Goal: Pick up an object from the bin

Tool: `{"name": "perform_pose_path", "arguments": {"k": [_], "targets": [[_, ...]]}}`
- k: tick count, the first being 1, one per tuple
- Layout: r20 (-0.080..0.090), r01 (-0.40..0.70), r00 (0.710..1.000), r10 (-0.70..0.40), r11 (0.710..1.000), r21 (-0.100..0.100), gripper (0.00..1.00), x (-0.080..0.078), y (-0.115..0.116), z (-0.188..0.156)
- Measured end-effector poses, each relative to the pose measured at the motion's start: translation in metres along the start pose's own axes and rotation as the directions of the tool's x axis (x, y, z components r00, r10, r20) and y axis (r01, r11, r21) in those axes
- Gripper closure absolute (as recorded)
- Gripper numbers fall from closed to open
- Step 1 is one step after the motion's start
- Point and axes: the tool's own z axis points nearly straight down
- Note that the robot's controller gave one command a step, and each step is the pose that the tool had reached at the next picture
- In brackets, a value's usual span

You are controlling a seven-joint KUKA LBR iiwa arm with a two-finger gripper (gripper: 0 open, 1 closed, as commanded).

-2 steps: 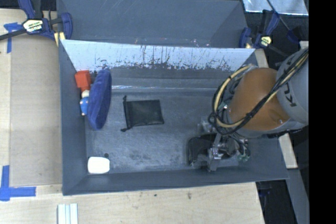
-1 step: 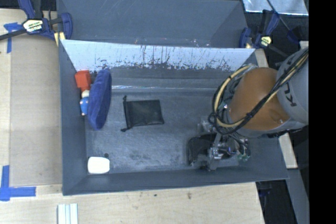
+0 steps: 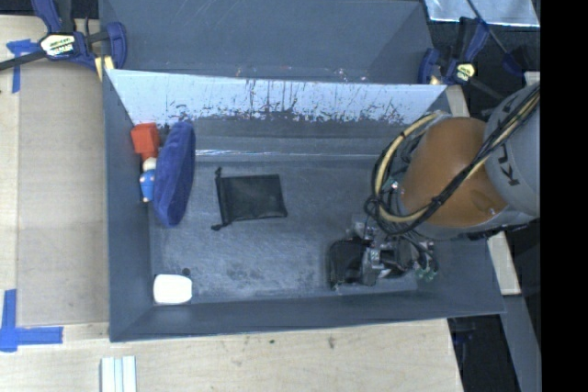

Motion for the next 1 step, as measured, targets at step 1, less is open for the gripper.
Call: {"name": "perform_pose_path", "arguments": {"k": [1], "targets": [[-0.002, 0.002, 1.0, -0.002, 1.0, 0.001, 1.0, 0.0002, -0.0005, -0.0124]]}}
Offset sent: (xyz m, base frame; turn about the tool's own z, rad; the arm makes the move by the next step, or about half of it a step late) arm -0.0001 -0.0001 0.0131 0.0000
